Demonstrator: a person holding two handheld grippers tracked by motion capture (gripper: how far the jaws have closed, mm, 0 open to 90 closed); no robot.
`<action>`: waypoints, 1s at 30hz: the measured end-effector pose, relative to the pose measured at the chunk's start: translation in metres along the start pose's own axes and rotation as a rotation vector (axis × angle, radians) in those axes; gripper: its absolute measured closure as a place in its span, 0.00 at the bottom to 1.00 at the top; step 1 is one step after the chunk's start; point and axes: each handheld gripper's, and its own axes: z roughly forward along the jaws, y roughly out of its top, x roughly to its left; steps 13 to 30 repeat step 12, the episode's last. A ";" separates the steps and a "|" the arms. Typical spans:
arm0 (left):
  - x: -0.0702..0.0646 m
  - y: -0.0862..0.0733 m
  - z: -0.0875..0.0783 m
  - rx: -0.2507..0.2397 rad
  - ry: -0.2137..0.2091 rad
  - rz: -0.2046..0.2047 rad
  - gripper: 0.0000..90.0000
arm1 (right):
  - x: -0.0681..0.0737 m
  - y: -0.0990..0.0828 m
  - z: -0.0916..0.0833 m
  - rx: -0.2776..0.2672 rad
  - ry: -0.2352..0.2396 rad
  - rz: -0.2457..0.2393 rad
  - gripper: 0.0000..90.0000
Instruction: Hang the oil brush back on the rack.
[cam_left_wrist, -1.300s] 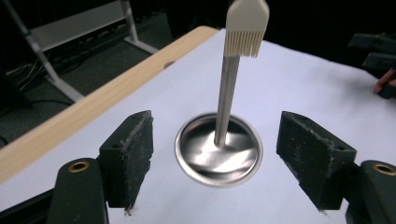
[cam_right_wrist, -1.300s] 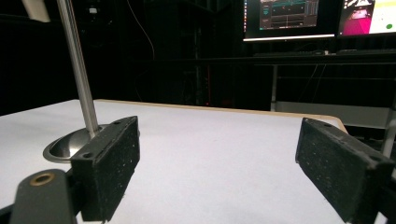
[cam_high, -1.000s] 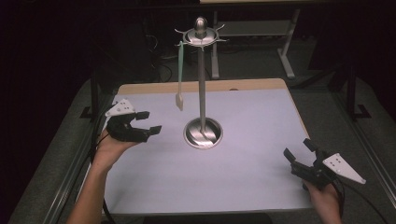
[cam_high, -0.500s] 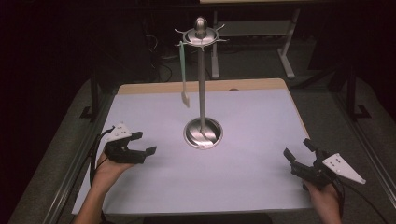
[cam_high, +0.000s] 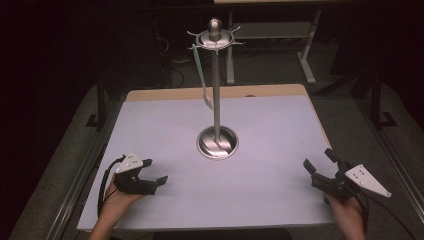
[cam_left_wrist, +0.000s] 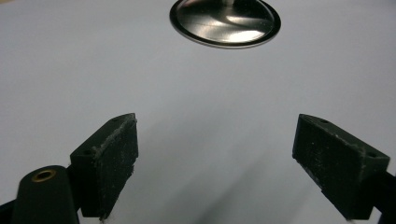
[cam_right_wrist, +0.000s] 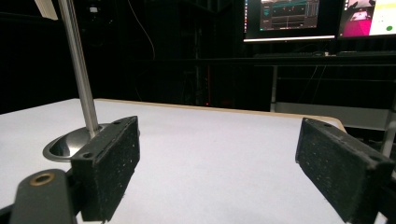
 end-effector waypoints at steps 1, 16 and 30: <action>0.000 -0.001 0.001 0.006 0.005 0.003 0.15 | 0.000 0.000 0.000 -0.001 0.000 0.000 0.15; 0.004 -0.012 0.008 0.055 0.048 0.042 0.15 | 0.000 0.000 0.000 0.001 -0.001 -0.003 0.15; 0.004 -0.012 0.008 0.055 0.048 0.042 0.15 | 0.000 0.000 0.000 0.001 -0.001 -0.003 0.15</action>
